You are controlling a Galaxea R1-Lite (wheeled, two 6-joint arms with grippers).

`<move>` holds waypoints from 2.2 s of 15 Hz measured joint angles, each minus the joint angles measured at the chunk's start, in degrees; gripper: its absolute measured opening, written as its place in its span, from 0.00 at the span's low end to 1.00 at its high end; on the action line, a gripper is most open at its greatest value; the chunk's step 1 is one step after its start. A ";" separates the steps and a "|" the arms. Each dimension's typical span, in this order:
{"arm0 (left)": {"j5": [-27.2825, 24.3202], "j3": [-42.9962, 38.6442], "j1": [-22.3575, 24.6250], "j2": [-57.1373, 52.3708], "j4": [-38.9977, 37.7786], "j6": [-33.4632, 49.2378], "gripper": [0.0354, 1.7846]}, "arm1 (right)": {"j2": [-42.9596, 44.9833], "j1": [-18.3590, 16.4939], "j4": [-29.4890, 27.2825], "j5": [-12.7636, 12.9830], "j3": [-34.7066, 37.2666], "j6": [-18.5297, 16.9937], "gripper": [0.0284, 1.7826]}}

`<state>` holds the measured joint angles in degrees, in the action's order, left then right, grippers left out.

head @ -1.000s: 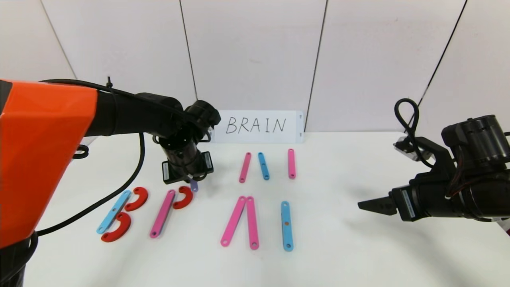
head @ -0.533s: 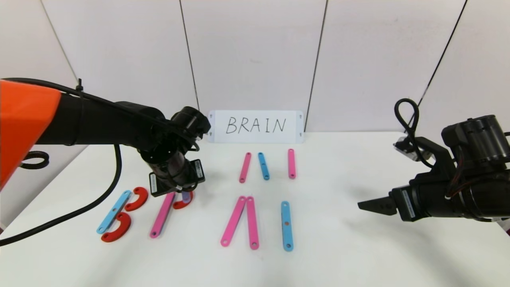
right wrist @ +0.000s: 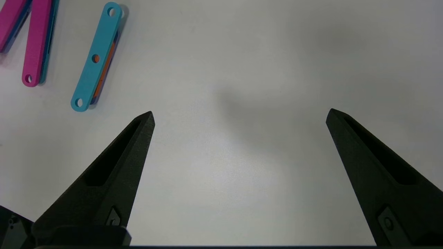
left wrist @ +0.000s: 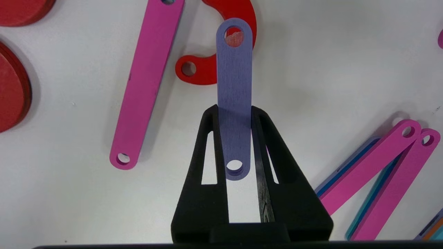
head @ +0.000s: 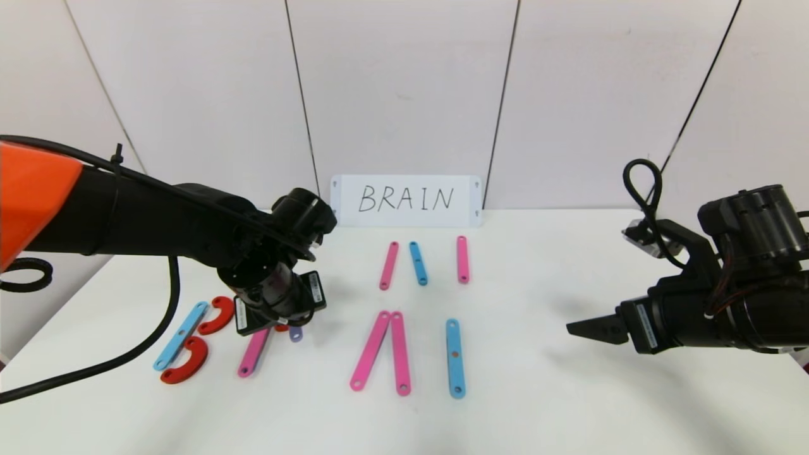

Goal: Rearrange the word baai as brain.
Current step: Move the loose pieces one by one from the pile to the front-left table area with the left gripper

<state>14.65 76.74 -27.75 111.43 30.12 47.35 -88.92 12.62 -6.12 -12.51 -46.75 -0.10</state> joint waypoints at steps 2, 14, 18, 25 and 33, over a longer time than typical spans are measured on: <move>0.15 -1.30 -0.56 -0.24 -0.05 1.60 0.13 | -0.11 0.00 0.74 0.06 0.00 0.00 0.98; 1.07 -9.83 -2.79 -4.08 -0.22 7.28 0.13 | -1.57 0.30 5.44 0.57 1.68 -0.09 0.98; 1.00 -10.56 -2.68 -4.19 -1.63 7.56 0.13 | -1.54 0.28 5.44 0.57 1.68 -0.17 0.98; 1.02 -10.90 -2.66 -3.17 -1.88 7.52 0.13 | -1.77 0.28 5.44 0.57 1.74 -0.11 0.98; 0.96 -11.23 -2.57 -2.61 -2.27 7.52 0.13 | -1.96 0.39 5.44 0.55 1.77 -0.09 0.98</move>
<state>15.62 65.51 -30.32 108.83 27.86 54.87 -90.88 13.01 -0.68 -11.96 -44.98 -0.18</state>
